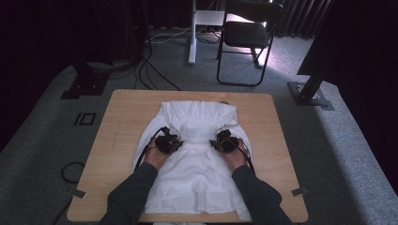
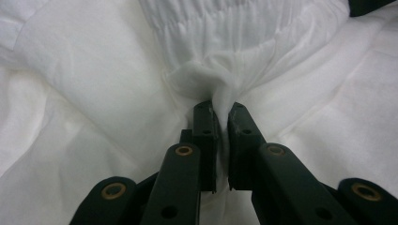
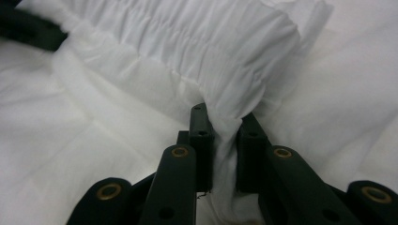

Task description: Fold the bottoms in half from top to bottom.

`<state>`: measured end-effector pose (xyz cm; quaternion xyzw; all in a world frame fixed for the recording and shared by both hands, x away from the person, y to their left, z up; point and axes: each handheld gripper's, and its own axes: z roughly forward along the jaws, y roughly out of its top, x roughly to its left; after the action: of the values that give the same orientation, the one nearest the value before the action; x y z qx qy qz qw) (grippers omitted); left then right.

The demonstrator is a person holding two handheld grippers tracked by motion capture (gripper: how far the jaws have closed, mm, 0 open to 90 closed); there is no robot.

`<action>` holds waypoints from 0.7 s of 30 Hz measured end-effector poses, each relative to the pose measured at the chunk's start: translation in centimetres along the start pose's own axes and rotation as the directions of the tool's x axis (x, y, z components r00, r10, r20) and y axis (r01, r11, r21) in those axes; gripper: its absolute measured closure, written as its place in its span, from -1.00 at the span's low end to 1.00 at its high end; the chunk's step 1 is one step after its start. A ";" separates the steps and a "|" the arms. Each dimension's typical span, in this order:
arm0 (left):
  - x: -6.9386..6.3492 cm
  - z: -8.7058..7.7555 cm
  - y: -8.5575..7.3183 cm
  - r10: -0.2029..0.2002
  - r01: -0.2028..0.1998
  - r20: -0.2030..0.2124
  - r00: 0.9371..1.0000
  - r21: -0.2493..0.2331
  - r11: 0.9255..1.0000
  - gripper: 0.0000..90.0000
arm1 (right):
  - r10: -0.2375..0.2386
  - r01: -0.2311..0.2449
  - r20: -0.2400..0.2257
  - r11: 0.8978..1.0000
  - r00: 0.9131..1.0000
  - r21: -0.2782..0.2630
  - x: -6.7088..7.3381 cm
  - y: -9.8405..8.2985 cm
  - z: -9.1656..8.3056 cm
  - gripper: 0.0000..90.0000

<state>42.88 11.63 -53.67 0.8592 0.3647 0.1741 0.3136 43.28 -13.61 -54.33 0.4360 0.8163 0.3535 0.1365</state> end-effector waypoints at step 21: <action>-0.5 -9.6 5.2 -0.069 0.067 0.006 0.998 -0.322 0.944 0.92 | -0.046 0.016 -0.095 0.955 0.994 -0.297 -0.5 6.1 -8.8 0.80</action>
<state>40.17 12.39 -43.08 0.7828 0.3618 0.2228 0.4546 42.66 -15.79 -43.80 0.3796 0.7668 0.4908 0.1643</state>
